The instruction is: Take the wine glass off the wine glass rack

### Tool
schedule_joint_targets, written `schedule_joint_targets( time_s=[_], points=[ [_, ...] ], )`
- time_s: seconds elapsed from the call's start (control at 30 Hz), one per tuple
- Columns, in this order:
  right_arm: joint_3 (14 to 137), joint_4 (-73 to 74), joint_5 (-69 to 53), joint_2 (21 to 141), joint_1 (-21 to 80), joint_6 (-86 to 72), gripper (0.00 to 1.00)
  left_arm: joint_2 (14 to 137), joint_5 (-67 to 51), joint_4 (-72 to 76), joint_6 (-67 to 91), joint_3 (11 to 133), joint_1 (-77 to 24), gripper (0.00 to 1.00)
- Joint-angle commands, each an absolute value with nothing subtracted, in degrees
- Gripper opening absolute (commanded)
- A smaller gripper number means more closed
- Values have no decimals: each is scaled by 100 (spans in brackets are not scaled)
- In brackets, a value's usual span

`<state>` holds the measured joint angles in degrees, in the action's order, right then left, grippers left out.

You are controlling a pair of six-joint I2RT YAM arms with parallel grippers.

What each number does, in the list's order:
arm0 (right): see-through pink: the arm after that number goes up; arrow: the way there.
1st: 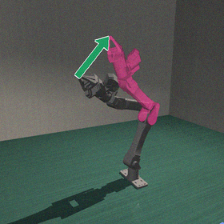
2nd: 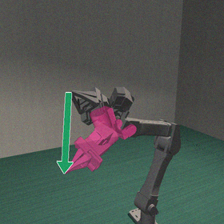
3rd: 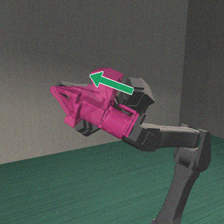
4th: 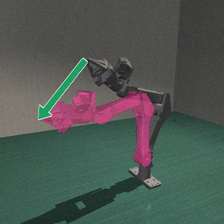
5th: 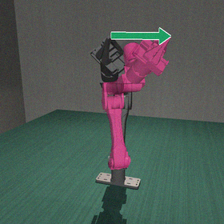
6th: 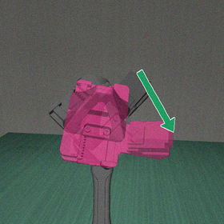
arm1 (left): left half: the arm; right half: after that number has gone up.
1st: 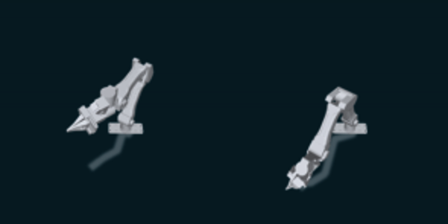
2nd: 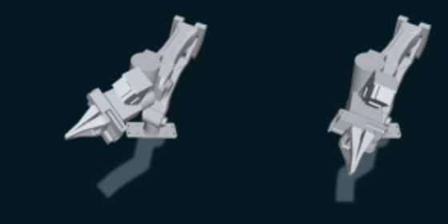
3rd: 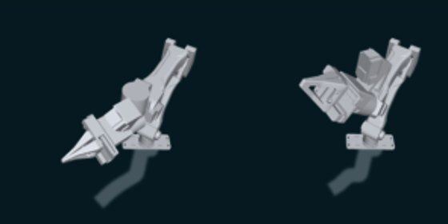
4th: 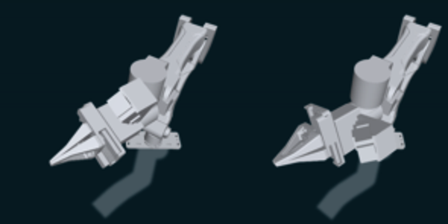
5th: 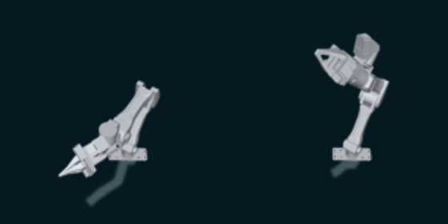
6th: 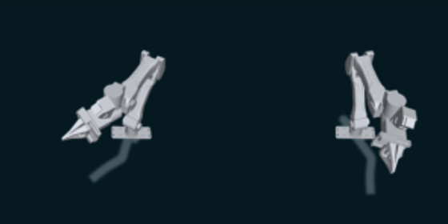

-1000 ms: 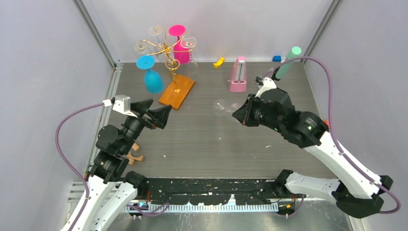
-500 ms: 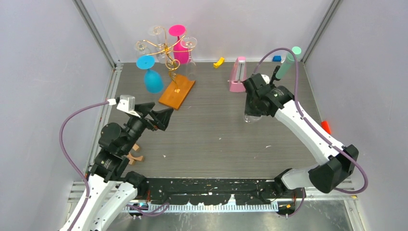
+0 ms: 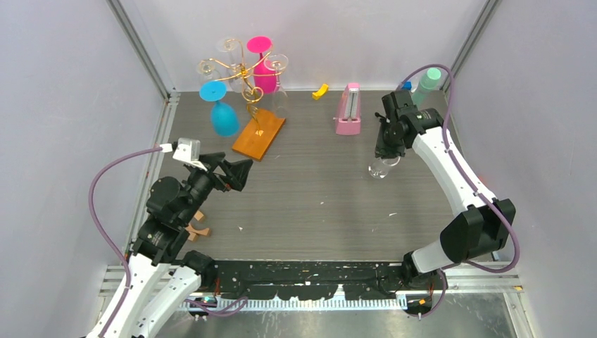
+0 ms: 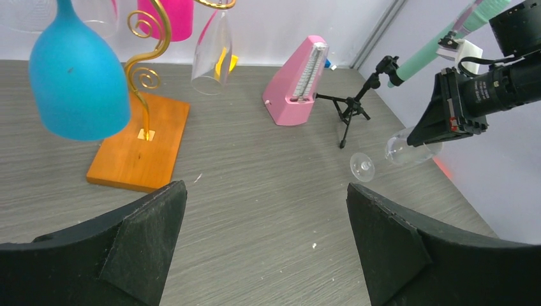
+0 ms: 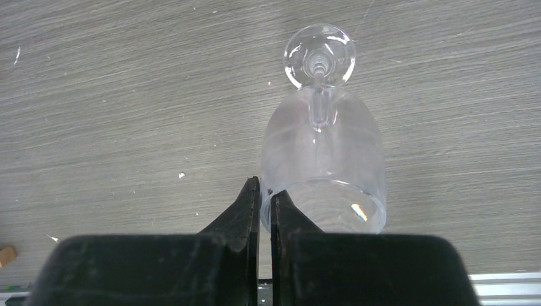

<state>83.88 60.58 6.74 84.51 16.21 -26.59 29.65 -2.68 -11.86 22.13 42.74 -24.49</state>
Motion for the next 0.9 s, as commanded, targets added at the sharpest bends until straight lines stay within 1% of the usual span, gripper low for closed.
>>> schedule_joint_targets(
  time_s=[0.0,0.3,0.47,0.57,0.63,0.67,0.73,0.8,0.87],
  points=[
    [8693,6188,275,8394,1474,-2300,0,2929,147,-1291,2171,4544,-2461,100],
    [8823,6546,248,8624,1420,-1887,0,3069,-470,-1298,2042,4666,-2461,100],
    [8901,6548,314,8808,1380,-1867,1,3163,-377,-1434,2004,4770,-2461,100],
    [9005,6548,366,8995,1325,-1881,4,3140,-114,-1490,1995,4772,-2462,100],
    [9081,6548,331,9086,1299,-1893,9,3117,42,-1546,1995,4780,-2461,100],
    [9106,6548,320,9138,1296,-1901,14,3119,140,-1569,1995,4788,-2461,100],
    [9203,6541,309,9182,1280,-1916,22,3127,119,-1591,1978,4798,-2461,100],
    [9304,6516,313,9204,1250,-1916,28,3131,37,-1551,1978,4792,-2461,100],
    [9451,6516,342,9253,1226,-1916,32,3139,27,-1521,1970,4786,-2461,100]
  ],
)
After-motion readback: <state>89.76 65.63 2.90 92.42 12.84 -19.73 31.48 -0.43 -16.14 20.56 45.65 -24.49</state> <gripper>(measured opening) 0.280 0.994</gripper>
